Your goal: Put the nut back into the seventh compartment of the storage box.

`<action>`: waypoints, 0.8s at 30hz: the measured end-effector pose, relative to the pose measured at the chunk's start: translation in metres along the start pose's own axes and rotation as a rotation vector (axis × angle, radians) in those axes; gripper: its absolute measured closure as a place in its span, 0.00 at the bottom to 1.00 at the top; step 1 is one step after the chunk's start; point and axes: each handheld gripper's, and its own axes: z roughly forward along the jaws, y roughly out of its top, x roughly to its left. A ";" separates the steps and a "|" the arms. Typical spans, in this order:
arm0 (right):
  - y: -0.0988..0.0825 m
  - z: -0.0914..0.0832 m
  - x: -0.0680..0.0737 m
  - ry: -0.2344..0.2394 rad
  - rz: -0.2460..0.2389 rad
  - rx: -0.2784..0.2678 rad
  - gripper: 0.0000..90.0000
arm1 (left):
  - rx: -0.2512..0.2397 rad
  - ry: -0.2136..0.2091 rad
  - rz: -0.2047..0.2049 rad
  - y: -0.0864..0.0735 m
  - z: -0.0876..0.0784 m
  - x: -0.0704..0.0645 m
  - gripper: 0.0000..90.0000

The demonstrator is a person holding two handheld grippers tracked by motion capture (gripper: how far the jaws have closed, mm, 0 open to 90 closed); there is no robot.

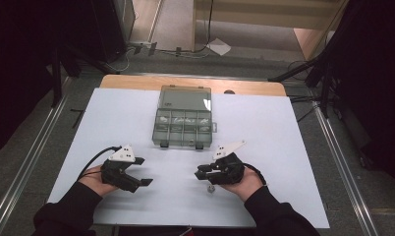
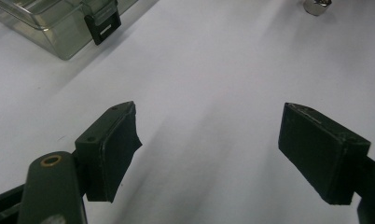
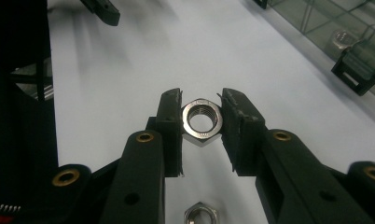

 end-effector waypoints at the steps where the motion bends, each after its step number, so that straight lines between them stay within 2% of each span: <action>1: 0.001 0.000 0.000 -0.006 0.007 0.000 0.79 | -0.005 0.000 -0.001 0.000 0.000 0.000 0.22; 3: 0.003 0.000 -0.001 -0.013 0.012 -0.005 0.79 | -0.016 -0.001 -0.003 -0.001 0.001 0.000 0.22; 6: 0.004 0.000 -0.003 -0.017 0.016 -0.010 0.79 | 0.003 0.001 0.001 0.000 0.000 0.000 0.22; 7: 0.005 0.000 -0.003 -0.018 0.026 -0.007 0.79 | -0.016 -0.001 -0.003 -0.001 0.001 0.000 0.22; 10: 0.007 0.000 -0.005 -0.027 0.028 -0.009 0.79 | -0.022 0.001 -0.008 -0.001 0.001 -0.001 0.22; 24: 0.018 0.001 -0.014 -0.057 0.045 -0.040 0.79 | -0.018 0.008 -0.010 -0.004 -0.002 -0.001 0.22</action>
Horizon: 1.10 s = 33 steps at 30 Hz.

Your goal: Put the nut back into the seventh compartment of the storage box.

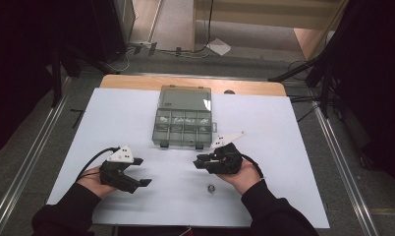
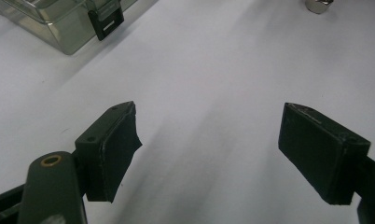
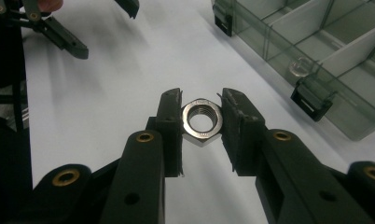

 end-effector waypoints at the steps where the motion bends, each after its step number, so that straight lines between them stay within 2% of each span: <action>1: 0.001 0.000 -0.001 -0.002 0.001 -0.004 0.79 | 0.002 0.000 0.000 0.000 0.000 0.000 0.22; 7: 0.006 0.001 -0.006 -0.022 0.001 -0.014 0.79 | -0.010 0.003 -0.006 -0.001 -0.001 0.000 0.22; 9: 0.007 0.001 -0.008 -0.030 0.007 -0.016 0.79 | 0.015 0.004 0.003 0.000 -0.002 0.000 0.22; 10: 0.008 0.002 -0.008 -0.035 0.008 -0.019 0.79 | 0.000 0.002 0.001 -0.001 -0.001 0.000 0.22; 12: 0.009 0.002 -0.010 -0.041 0.011 -0.024 0.79 | 0.013 0.004 0.000 0.000 -0.002 0.000 0.22; 17: 0.014 0.004 -0.014 -0.059 0.013 -0.026 0.79 | 0.002 0.002 0.000 -0.001 -0.001 0.000 0.22; 21: 0.017 0.007 -0.016 -0.064 0.018 -0.029 0.79 | 0.014 0.003 0.001 0.000 -0.002 0.000 0.22; 25: 0.020 0.009 -0.019 -0.072 0.019 -0.024 0.79 | -0.017 0.002 -0.001 -0.001 -0.002 0.000 0.22; 33: 0.027 0.014 -0.023 -0.086 0.029 -0.033 0.79 | -0.011 0.002 0.000 -0.002 -0.002 0.000 0.22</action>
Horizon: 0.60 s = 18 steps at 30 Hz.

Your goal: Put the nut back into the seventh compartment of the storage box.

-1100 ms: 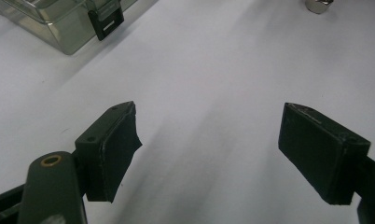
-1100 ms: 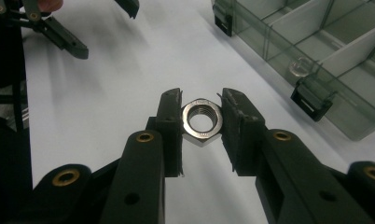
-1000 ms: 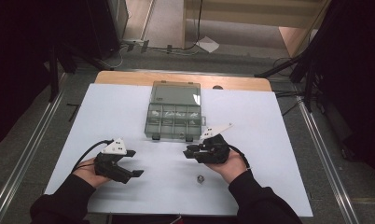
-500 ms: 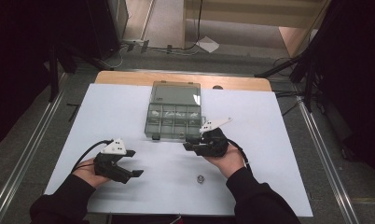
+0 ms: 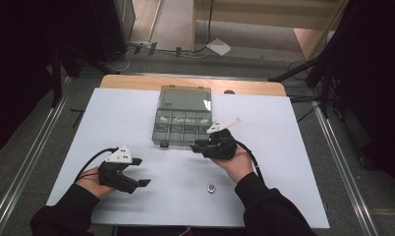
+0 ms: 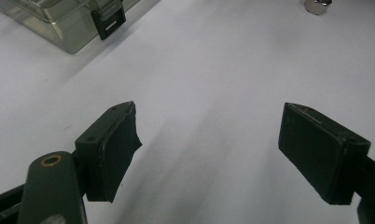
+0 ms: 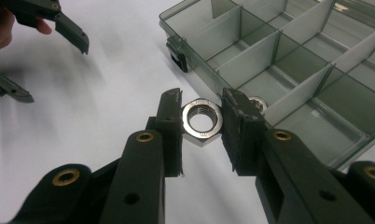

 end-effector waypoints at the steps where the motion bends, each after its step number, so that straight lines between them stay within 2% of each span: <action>1: 0.000 0.001 0.000 -0.001 0.004 -0.003 0.79 | 0.001 -0.001 0.001 0.000 0.000 0.000 0.22; 4: 0.001 0.004 -0.002 -0.010 0.010 -0.003 0.79 | 0.017 0.001 0.004 0.000 -0.001 0.000 0.22; 6: 0.002 0.005 -0.003 -0.015 0.016 -0.005 0.79 | 0.006 0.000 0.003 0.000 0.000 0.000 0.22; 7: 0.003 0.005 -0.004 -0.019 0.015 -0.005 0.79 | 0.025 0.002 0.007 0.001 -0.001 0.000 0.22; 11: 0.008 0.007 -0.006 -0.028 0.023 -0.011 0.79 | 0.031 0.003 0.008 0.000 -0.001 0.000 0.22; 18: 0.012 0.011 -0.010 -0.060 0.021 -0.020 0.79 | 0.021 0.000 0.000 0.000 -0.001 0.000 0.22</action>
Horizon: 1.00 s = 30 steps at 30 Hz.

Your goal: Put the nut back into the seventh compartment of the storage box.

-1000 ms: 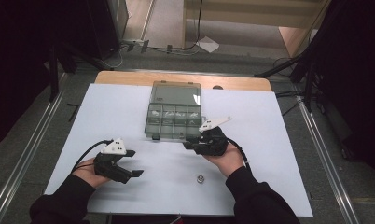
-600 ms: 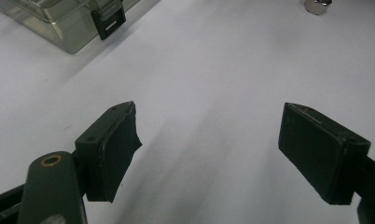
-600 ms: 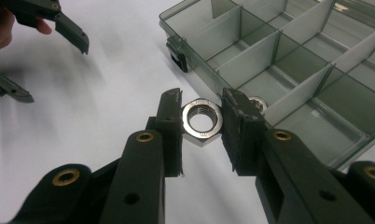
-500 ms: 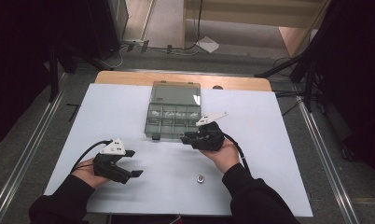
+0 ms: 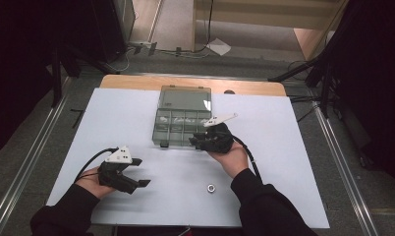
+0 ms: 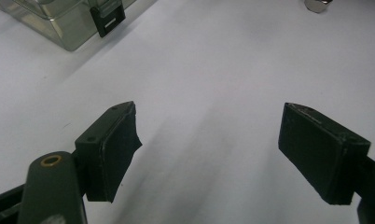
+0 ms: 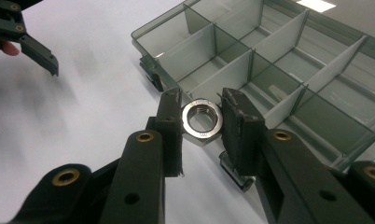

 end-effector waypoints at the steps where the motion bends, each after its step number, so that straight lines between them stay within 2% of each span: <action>1: 0.000 0.001 0.000 0.001 0.001 -0.002 0.79 | 0.000 0.000 0.000 0.000 0.000 0.000 0.22; 7: 0.003 0.006 -0.003 -0.011 0.010 0.000 0.79 | -0.003 -0.001 -0.002 -0.001 0.000 0.001 0.22; 8: 0.004 0.007 -0.004 -0.016 0.010 0.001 0.79 | -0.018 -0.003 -0.005 -0.001 0.001 0.000 0.22; 18: 0.006 0.019 -0.010 -0.041 0.029 -0.005 0.79 | -0.013 -0.001 -0.005 -0.002 0.001 0.001 0.22; 23: 0.008 0.026 -0.011 -0.041 0.007 -0.007 0.79 | -0.008 0.000 -0.004 -0.002 0.001 0.001 0.22; 25: 0.008 0.028 -0.012 -0.045 0.012 -0.006 0.79 | -0.016 0.000 -0.006 -0.002 0.001 0.001 0.22; 28: 0.007 0.034 -0.013 -0.047 0.020 0.009 0.79 | -0.003 0.001 -0.004 -0.001 0.001 0.001 0.22; 29: 0.006 0.037 -0.013 -0.046 0.020 0.008 0.79 | -0.014 -0.003 -0.008 -0.001 0.002 0.001 0.22; 30: 0.006 0.039 -0.013 -0.051 0.017 0.011 0.79 | 0.006 0.000 -0.004 -0.001 0.001 0.001 0.22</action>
